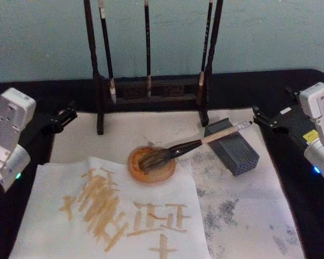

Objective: Pick up the brush from the inkstone, write on the paper, then place the brush back to its original position.

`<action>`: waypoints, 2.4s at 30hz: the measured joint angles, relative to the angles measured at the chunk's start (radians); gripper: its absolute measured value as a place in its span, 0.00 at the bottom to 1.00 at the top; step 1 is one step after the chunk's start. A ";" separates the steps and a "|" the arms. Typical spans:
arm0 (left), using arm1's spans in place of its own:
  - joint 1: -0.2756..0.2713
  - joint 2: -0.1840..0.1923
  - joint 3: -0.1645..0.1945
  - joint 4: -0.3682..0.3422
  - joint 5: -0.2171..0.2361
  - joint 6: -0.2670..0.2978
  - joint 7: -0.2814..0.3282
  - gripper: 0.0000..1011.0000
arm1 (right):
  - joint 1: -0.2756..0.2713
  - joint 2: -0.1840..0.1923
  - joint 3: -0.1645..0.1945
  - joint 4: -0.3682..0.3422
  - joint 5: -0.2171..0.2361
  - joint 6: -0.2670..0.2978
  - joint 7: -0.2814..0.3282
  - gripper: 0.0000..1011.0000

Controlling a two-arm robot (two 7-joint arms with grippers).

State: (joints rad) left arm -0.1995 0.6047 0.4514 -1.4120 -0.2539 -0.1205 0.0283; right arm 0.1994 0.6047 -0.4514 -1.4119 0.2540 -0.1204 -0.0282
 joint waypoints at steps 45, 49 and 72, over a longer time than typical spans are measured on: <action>0.000 0.000 0.000 0.000 0.000 0.000 0.000 0.99 | 0.000 0.000 0.000 0.000 0.000 0.000 0.000 0.99; 0.000 0.000 0.000 0.000 0.000 0.000 0.000 0.99 | 0.000 0.000 0.000 0.000 0.000 0.000 0.000 0.99; 0.000 0.000 0.000 0.000 0.000 0.000 0.000 0.99 | -0.092 -0.049 0.152 -0.098 0.287 0.093 0.130 0.99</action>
State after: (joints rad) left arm -0.1995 0.6047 0.4514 -1.4120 -0.2539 -0.1206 0.0282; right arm 0.1073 0.5557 -0.2994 -1.5096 0.5410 -0.0279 0.1019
